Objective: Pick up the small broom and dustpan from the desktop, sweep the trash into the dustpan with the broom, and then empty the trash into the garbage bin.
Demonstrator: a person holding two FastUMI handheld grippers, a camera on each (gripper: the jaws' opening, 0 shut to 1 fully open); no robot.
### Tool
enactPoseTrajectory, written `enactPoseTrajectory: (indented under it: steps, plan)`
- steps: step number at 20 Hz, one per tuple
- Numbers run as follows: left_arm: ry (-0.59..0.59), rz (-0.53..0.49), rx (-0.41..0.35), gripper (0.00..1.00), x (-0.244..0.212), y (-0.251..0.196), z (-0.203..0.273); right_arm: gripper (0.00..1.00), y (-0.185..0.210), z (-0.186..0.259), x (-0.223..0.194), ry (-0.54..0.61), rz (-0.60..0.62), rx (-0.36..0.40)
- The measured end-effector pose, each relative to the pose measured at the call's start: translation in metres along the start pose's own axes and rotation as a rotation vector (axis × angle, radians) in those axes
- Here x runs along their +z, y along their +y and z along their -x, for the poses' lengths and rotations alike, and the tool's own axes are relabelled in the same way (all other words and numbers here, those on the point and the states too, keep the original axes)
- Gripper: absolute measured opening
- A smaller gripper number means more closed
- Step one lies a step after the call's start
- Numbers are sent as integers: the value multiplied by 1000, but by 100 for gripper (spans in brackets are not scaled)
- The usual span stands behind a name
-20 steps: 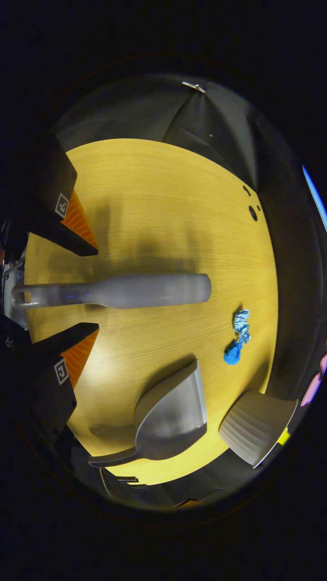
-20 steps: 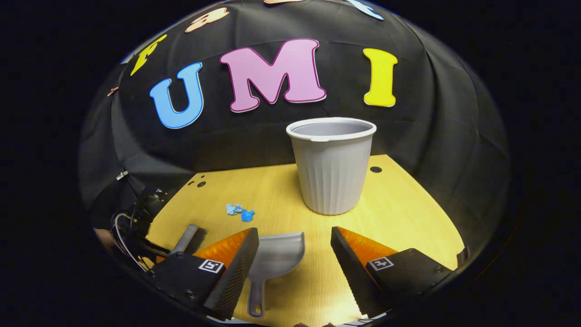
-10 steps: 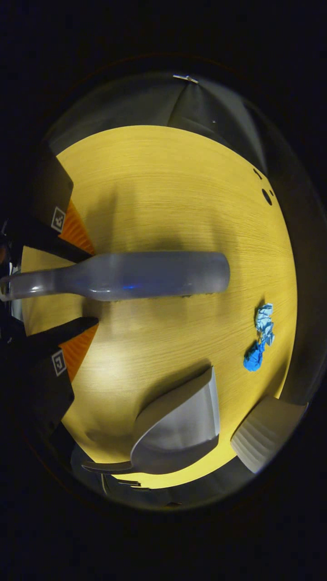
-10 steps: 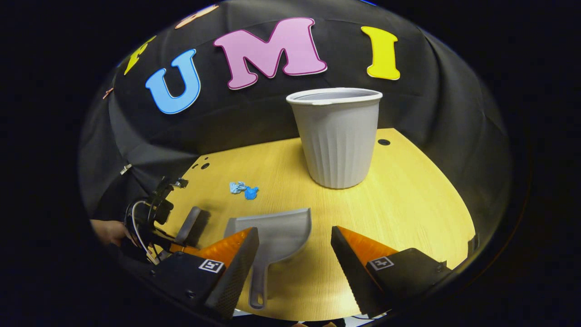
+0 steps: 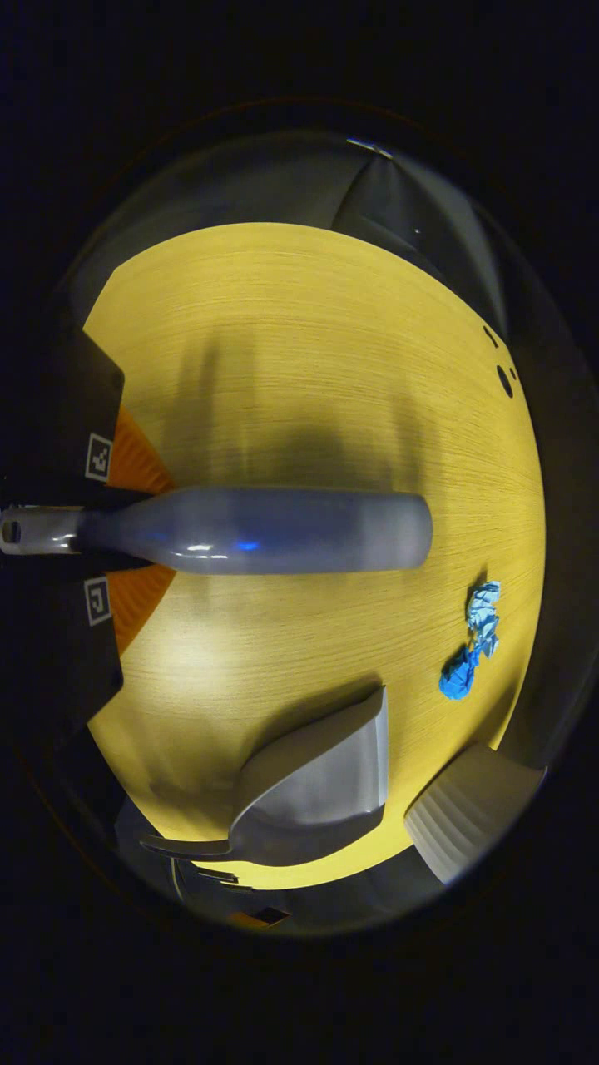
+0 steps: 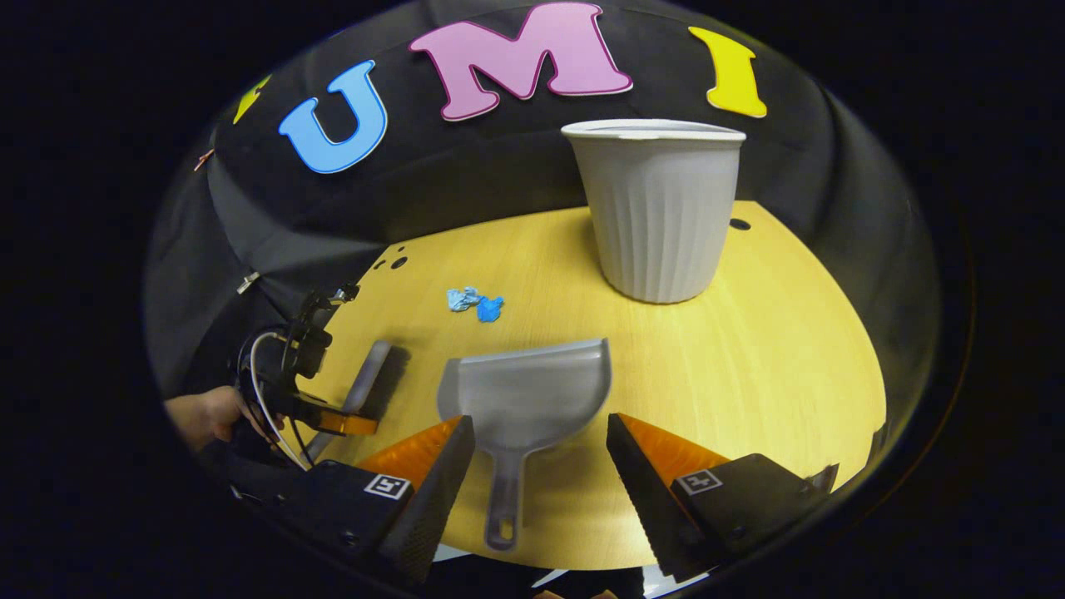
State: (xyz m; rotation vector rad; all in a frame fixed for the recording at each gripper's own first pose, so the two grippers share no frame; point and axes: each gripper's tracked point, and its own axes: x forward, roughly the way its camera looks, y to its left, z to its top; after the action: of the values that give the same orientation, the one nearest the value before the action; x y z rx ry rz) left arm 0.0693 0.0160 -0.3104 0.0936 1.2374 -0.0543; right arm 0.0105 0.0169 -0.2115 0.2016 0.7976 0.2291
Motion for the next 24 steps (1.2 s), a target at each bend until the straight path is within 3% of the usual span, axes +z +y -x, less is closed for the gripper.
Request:
enactPoseTrajectory:
  steps: [6,12,13,15,17,19,24]
  plan:
    - [-90,31,1,24,5,15,18,99,10,-4,-13,140,-63,-32]
    - [-193,44,3,24,27,33,56,99,9,-22,-48,251,-50,-89]
    - [-204,47,3,21,29,35,62,99,10,-25,-54,268,-45,-95]
    - [-228,39,10,24,32,39,74,99,12,-37,-68,303,-25,-104]
    - [-245,27,25,28,32,42,85,99,14,-50,-82,335,-42,-114]
    - [-265,46,13,24,32,38,94,99,11,-61,-93,366,-55,-134]
    - [-263,64,-9,24,28,28,97,98,6,-82,-107,420,7,-166]
